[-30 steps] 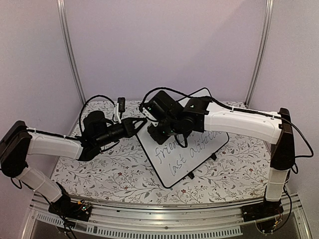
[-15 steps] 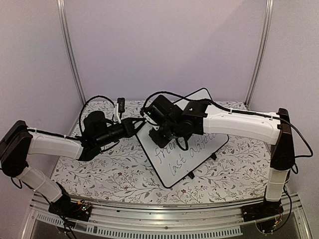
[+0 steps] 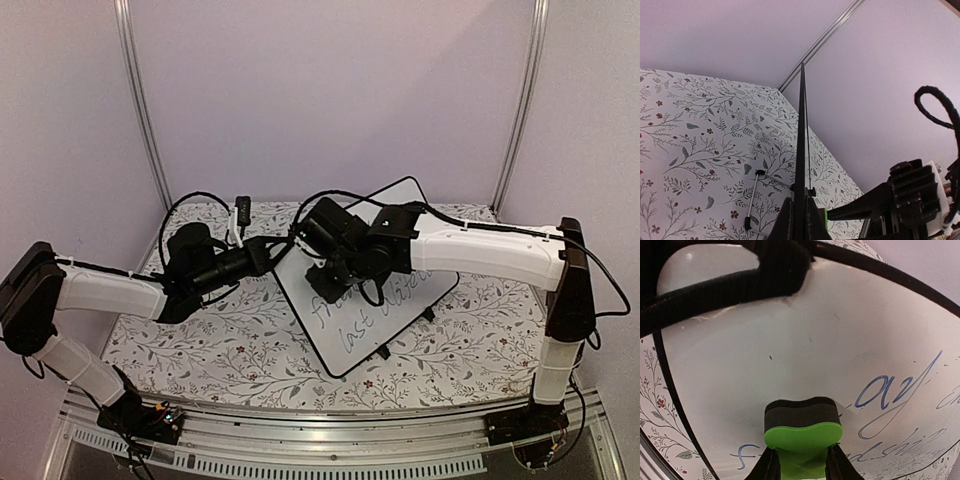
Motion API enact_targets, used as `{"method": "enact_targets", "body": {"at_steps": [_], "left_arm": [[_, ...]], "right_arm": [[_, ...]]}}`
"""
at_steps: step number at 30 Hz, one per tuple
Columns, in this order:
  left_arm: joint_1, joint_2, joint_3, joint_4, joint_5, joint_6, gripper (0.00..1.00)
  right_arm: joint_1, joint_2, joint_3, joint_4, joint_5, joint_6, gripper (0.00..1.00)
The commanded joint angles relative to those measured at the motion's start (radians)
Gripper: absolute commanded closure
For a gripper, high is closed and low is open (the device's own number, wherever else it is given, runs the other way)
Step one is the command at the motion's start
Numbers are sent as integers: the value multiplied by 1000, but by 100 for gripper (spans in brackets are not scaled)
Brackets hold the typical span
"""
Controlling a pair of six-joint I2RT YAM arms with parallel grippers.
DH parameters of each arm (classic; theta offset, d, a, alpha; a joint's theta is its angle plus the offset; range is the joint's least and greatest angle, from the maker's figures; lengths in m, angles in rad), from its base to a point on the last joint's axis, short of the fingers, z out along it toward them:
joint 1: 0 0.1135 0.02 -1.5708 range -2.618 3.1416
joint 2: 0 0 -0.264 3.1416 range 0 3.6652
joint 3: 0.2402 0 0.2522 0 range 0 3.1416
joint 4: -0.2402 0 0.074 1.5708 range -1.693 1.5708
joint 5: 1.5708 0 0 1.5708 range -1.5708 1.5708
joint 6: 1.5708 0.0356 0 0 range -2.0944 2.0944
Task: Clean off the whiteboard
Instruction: Erase the whiteboard at the center of the board.
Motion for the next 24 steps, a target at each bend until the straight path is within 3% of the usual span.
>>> {"method": "enact_targets", "body": {"at_steps": [1,9,24], "left_arm": [[-23,14,-9,31,57,56,100],[-24,14,-10,31,55,56,100],[-23,20,-8,31,55,55,100]], "right_arm": [[-11,61,93,4,19,-20,71],[-11,127,191,-66,35,-49,71],[14,61,26,-117,-24,28,71]]}}
